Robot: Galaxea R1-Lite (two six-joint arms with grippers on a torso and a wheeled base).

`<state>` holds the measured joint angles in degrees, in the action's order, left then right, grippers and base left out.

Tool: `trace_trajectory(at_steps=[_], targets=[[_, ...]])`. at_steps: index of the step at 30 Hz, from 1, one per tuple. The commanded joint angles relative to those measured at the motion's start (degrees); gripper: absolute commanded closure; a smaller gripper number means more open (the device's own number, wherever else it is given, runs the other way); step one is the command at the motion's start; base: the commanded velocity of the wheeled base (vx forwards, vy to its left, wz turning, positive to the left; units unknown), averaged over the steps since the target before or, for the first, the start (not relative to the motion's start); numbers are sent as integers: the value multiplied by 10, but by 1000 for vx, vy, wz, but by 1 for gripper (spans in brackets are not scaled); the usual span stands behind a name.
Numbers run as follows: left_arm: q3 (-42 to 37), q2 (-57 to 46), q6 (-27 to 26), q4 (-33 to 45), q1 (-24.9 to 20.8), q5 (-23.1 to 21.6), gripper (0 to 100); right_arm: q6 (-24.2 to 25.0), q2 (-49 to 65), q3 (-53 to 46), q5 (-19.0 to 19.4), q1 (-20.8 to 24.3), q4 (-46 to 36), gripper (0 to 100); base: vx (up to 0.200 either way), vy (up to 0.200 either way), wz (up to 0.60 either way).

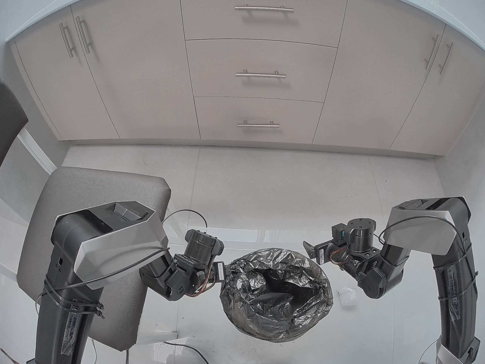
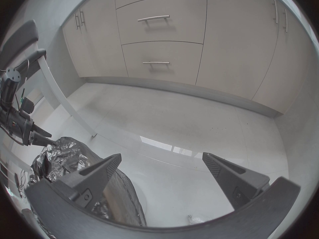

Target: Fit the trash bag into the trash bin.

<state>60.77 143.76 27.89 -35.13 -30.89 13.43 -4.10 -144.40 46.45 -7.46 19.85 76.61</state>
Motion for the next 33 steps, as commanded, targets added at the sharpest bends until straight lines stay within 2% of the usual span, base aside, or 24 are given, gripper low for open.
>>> trace_trajectory(at_steps=[1, 7, 14, 17, 22, 33], targets=[[-7, -34, 30, -1, 0, -5, 0, 8, 27, -29, 5, 13, 7, 0, 0, 0, 0], [-41, -80, 45, -23, -22, -5, 0, 12, 59, -83, 69, 47, 7, 0, 0, 0, 0], [-58, -78, 37, -30, -47, -5, 0, 11, 41, -85, 75, 56, 5, 0, 0, 0, 0], [-63, -63, -2, -30, -57, -5, 0, 11, 18, -75, 74, 58, 5, 0, 0, 0, 0], [-58, -51, -21, -13, -57, -4, 0, 12, -4, -59, 73, 56, 4, 0, 0, 0, 0], [-23, -36, -44, 84, -57, 0, 0, 13, -36, -24, 66, 44, 4, 0, 0, 0, 0]])
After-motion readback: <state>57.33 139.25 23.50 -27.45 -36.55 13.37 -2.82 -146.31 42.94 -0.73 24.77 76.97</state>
